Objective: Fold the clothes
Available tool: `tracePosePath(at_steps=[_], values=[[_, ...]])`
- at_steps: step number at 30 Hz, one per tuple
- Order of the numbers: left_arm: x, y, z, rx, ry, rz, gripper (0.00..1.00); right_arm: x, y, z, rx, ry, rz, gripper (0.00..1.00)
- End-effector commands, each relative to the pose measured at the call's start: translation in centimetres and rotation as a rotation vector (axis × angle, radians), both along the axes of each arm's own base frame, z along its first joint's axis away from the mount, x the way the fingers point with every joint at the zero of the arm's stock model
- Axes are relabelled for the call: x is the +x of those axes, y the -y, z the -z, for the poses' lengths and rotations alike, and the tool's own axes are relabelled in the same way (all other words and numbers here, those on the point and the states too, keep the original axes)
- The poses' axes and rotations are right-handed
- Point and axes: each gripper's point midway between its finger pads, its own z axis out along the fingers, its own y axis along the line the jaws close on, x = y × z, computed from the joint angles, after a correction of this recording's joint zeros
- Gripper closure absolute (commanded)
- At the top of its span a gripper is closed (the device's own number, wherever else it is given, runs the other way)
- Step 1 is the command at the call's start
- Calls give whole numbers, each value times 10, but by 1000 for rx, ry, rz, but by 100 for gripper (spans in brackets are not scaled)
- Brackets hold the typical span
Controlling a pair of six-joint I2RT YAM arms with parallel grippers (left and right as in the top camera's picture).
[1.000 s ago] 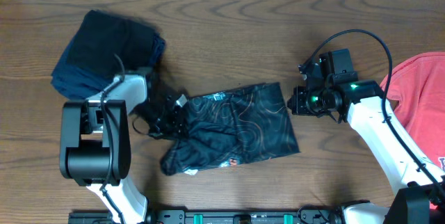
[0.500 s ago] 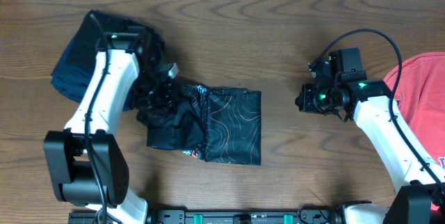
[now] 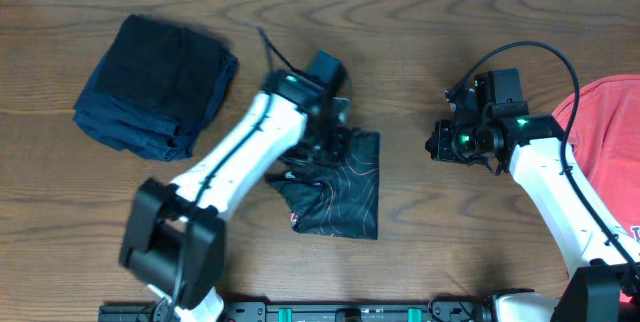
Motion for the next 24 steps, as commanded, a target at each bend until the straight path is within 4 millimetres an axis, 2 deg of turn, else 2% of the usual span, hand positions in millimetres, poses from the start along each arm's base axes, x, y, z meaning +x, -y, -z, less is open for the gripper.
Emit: tracePosePath(at_steps=[1,3,5,7,8,11,16,19,24], values=[[-11,8,24,67,-55,-38,84,4,6,0,-14,11,7,93],[-13,16,31,70,-59,-36,68,4,6,0,-14,11,7,93],[-15,24,35,67,-55,-30,61,4,6,0,-14,11,7,92],[-14,30,35,54,-40,-27,40,4,6,0,-14,10,7,91],[-14,34,34,46,-32,-21,37,3,6,0,-14,10,7,91],[-15,38,32,37,-32,-15,34,3,6,0,-13,8,6,89],[-15,32,22,49,-45,-22,33,2,1,-1,0,18,-28,84],[-9,26,4,40,-33,-34,33,0,-8,-6,47,34,-88,82],[10,9,-37,11,66,-25,33,0,-9,-6,50,34,-89,82]])
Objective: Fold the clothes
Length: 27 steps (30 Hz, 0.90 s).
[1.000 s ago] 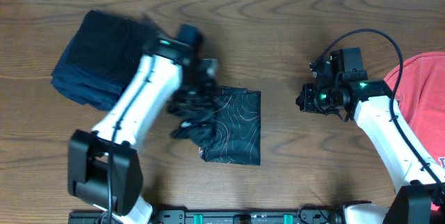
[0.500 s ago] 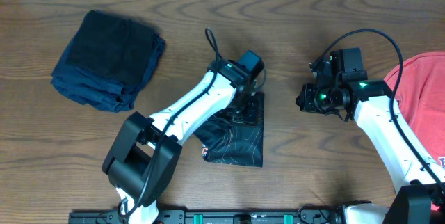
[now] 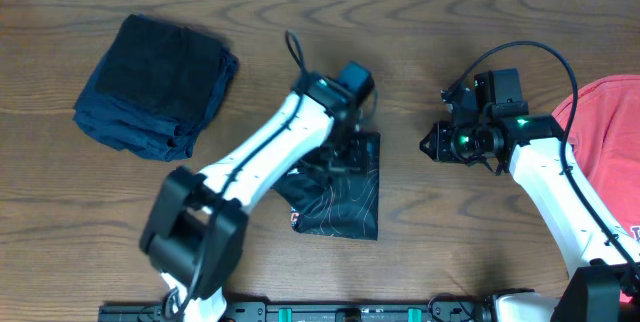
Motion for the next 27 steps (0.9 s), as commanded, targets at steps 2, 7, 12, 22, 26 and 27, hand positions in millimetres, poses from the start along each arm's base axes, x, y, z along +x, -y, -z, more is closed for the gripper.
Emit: tracePosePath(at_steps=[2,7,12,22,26,27], values=[[34,-29,-48,-1,195,-6,29,1,-6,-5,38,28,-60,81],[57,-70,-39,79,241,8,16,-3,-16,-8,65,48,-131,79],[59,-76,-9,32,184,131,10,-3,-18,-8,65,49,-137,78],[70,-67,9,-20,240,373,50,-7,-17,-7,63,32,-136,78],[54,-59,6,-84,176,357,90,-7,-16,-6,56,27,-133,78],[47,-51,2,-138,144,343,94,-7,-16,-6,56,29,-134,78]])
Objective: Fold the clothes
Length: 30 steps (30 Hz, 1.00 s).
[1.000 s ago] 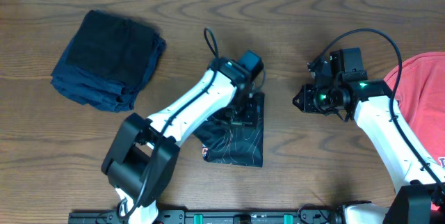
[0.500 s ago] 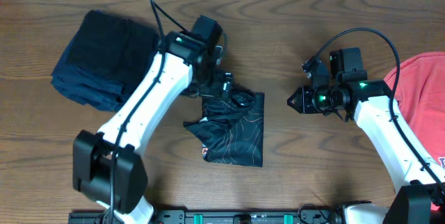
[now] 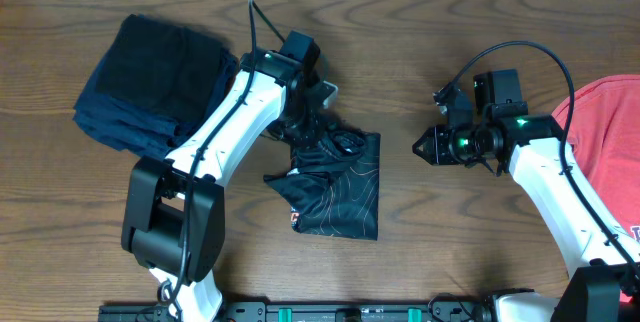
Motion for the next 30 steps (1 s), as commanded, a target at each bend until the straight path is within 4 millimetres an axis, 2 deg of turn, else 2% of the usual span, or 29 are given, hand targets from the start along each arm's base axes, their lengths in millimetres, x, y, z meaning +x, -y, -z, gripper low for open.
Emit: tracePosePath(at_steps=[1,6,10,15,18,20,22,27,30], values=[[-19,22,-9,-133,-91,16,94,0,-3,-1,6,9,-24,78],[-47,58,-26,-283,-247,-54,94,3,-3,-2,5,21,-22,78],[-62,82,-27,-270,-290,-92,94,6,1,0,-23,32,-11,78],[-76,117,-23,-239,-253,-95,92,6,3,1,-33,32,-8,76],[-80,121,-14,-146,-206,-147,83,4,3,1,-34,22,-8,74],[-83,123,-11,-114,-185,-158,70,3,3,2,-36,16,-8,73],[-86,125,-10,-102,-173,-149,62,2,3,2,-36,14,-9,71],[-83,115,-13,-83,-184,-175,60,0,-1,0,-13,10,-22,69],[-76,92,-17,-27,-187,-211,59,-5,-12,-6,51,26,-93,68]])
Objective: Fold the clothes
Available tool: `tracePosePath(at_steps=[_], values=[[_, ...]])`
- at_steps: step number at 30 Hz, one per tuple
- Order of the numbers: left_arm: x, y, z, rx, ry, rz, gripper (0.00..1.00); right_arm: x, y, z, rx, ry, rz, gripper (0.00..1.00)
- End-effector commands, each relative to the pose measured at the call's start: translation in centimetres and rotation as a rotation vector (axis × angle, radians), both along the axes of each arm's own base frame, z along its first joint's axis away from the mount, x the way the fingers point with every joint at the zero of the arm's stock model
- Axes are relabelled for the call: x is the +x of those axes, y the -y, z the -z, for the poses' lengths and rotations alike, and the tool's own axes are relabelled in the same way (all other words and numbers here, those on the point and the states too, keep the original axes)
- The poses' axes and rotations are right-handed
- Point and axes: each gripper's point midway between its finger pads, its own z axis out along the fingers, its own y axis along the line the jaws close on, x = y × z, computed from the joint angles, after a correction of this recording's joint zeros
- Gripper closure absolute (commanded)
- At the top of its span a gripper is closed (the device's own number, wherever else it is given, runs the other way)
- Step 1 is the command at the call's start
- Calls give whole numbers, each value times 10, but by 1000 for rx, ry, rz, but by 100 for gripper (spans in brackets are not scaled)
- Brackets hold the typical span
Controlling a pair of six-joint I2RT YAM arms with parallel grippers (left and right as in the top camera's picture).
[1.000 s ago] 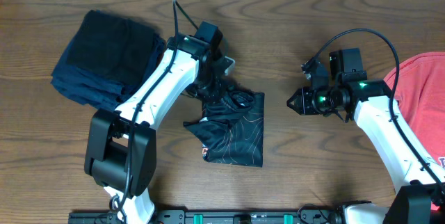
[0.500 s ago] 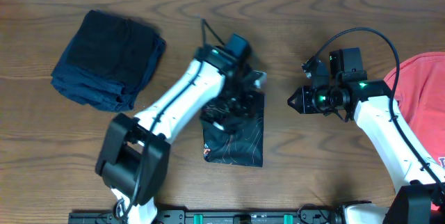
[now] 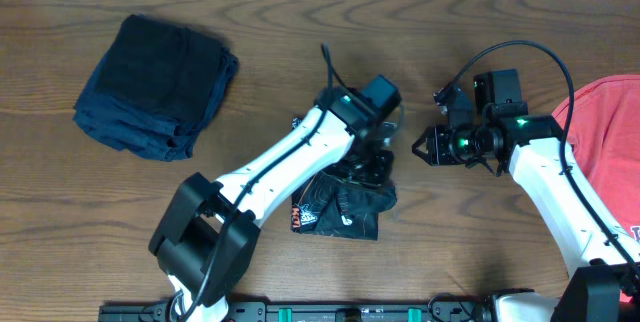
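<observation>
A black garment [image 3: 335,207] with thin white line patterns lies bunched at the table's middle front, its upper part gathered into a lump. My left gripper [image 3: 374,162] presses down at the garment's upper right corner and seems shut on the fabric; its fingers are hidden under the wrist. My right gripper [image 3: 421,148] hovers just right of the garment, over bare wood. It points left with its fingers spread and nothing between them.
A folded stack of dark blue clothes [image 3: 155,87] sits at the back left. A red shirt [image 3: 612,152] lies at the right edge under my right arm. The left arm's long white link crosses the table's middle front.
My left gripper went from the garment's upper left to its upper right corner. The fabric it held has come over with it, so the garment is narrower and bunched. The right gripper stayed put.
At first my left gripper was down on the garment's upper left part. It then stood at the top edge, then further up and left with fabric stretched out. Now it is at the right and the garment is doubled over. The right gripper edged slightly left.
</observation>
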Motion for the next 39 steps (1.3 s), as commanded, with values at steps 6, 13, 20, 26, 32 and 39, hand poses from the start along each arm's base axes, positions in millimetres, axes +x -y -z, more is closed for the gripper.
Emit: tracePosePath(at_steps=[6,13,20,26,32,39], values=[[13,-53,-5,94,-28,-22,43,-16,-29,-12,121,13,-159,66],[-2,-60,23,126,-53,0,60,-13,-16,1,-1,-31,-61,68],[-37,-5,45,-102,-126,36,94,-9,-6,6,-56,-39,4,68],[-57,43,26,-266,-141,106,93,-9,-5,6,-56,-40,5,68],[-47,38,7,-274,-118,81,89,-15,-4,8,-61,-69,4,64],[-3,-36,-27,-107,84,-80,84,-27,-22,4,8,-71,-101,59]])
